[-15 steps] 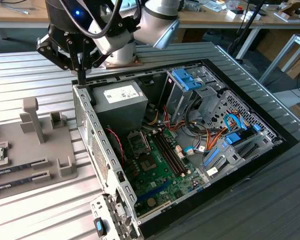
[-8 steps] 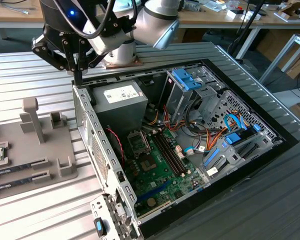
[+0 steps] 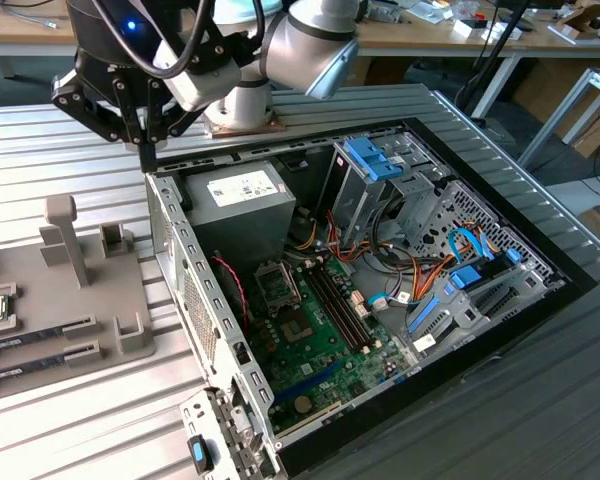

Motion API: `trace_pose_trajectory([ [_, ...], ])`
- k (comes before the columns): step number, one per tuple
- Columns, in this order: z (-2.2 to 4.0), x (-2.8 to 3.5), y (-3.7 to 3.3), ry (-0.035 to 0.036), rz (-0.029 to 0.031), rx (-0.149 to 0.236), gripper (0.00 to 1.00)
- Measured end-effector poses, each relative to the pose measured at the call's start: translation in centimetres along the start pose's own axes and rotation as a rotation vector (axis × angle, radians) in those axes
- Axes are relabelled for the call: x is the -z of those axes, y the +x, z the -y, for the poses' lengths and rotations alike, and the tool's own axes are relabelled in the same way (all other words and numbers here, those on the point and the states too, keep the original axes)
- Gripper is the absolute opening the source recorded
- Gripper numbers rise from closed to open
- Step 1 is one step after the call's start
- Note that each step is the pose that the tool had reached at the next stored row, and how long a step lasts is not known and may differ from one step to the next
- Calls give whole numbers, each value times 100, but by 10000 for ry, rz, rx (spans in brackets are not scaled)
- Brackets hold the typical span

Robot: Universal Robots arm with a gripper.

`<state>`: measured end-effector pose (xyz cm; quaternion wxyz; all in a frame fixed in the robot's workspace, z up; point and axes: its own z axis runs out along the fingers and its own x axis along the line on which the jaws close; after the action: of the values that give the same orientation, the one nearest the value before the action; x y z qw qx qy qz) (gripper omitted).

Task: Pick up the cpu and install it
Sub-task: 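Reach for the cpu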

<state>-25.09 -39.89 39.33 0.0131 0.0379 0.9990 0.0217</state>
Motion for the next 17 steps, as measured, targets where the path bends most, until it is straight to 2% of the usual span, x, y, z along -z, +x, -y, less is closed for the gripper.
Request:
trace_pose_trajectory([
  [8, 6, 3, 77, 1, -1, 1, 11],
  [17, 15, 5, 200, 0, 0, 0, 11],
])
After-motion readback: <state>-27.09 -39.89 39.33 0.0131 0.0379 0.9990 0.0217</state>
